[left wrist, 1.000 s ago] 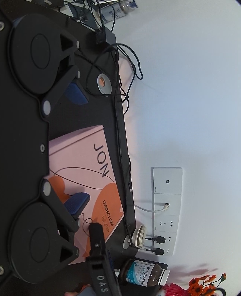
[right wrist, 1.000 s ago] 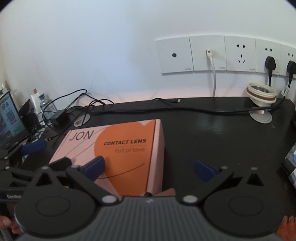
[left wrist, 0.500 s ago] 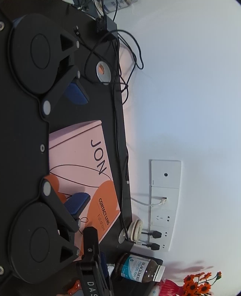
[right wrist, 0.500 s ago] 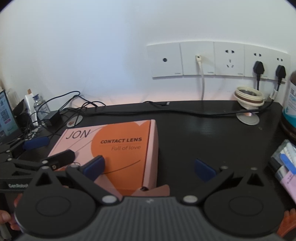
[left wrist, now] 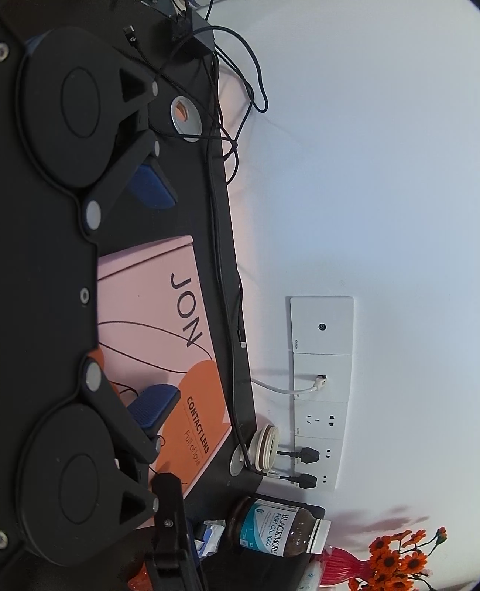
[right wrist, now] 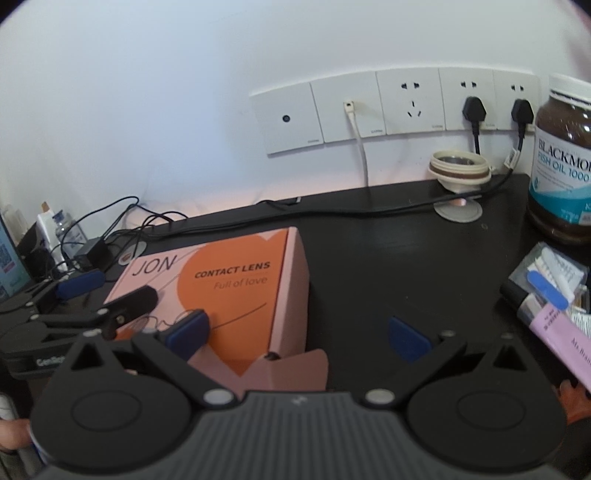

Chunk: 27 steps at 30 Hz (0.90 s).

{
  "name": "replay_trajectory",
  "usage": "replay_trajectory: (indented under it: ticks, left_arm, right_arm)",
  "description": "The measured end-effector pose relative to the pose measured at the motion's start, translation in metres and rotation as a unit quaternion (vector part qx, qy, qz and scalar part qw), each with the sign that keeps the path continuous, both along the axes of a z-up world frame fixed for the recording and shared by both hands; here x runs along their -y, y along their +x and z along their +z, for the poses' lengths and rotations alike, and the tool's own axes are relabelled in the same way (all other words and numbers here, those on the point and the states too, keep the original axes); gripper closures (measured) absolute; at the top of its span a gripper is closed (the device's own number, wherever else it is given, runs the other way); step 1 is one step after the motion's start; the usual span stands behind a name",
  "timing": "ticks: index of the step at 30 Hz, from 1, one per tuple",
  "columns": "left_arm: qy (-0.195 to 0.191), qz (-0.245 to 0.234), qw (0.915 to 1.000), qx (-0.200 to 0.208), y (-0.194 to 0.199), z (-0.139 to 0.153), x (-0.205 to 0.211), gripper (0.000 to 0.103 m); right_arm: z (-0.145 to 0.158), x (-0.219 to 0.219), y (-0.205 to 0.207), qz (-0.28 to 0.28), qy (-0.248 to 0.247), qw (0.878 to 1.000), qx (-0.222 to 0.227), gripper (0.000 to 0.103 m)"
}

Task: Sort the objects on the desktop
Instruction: 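Pull the right gripper back away from the pink box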

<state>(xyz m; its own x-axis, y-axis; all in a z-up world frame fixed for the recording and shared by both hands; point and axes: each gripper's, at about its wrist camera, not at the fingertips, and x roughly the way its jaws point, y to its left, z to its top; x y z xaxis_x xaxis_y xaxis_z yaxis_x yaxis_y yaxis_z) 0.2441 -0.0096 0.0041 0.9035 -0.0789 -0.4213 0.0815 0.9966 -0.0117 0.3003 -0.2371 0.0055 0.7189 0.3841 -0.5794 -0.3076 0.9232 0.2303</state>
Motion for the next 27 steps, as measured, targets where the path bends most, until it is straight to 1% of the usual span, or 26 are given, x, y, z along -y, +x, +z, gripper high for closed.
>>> replay_trajectory:
  ticks: [5,8,12,15,19,22,27]
  left_arm:
    - [-0.012,0.002,0.9999,-0.003,0.001,0.0,-0.003,0.0]
    - [-0.002,0.02,0.9998,-0.004,-0.003,0.004,0.0,0.0]
    - [0.008,0.032,0.9993,0.02,-0.028,0.015,0.002,0.0]
    - [0.017,0.042,0.9983,0.037,-0.052,0.023,0.003,0.0]
    - [0.026,0.058,0.9975,0.032,-0.082,0.022,0.004,0.0]
    - [0.021,0.067,0.9971,0.03,-0.108,0.017,0.001,0.0]
    - [-0.004,0.079,0.9963,0.035,-0.155,0.011,-0.006,0.0]
  right_arm:
    - [-0.001,0.001,0.002,-0.007,0.012,1.0,-0.006,0.001]
    - [0.0,0.001,0.001,-0.016,0.02,1.0,-0.01,0.001]
    - [0.001,-0.002,-0.01,-0.026,0.023,0.999,-0.002,0.001]
    - [0.004,-0.003,-0.028,-0.02,0.025,0.999,0.019,0.001]
    - [0.009,-0.006,-0.059,-0.023,0.004,0.999,0.046,0.001]
    - [0.008,-0.005,-0.084,-0.029,-0.002,0.998,0.047,0.001]
    - [0.001,0.002,-0.131,-0.048,-0.003,0.998,0.048,0.001]
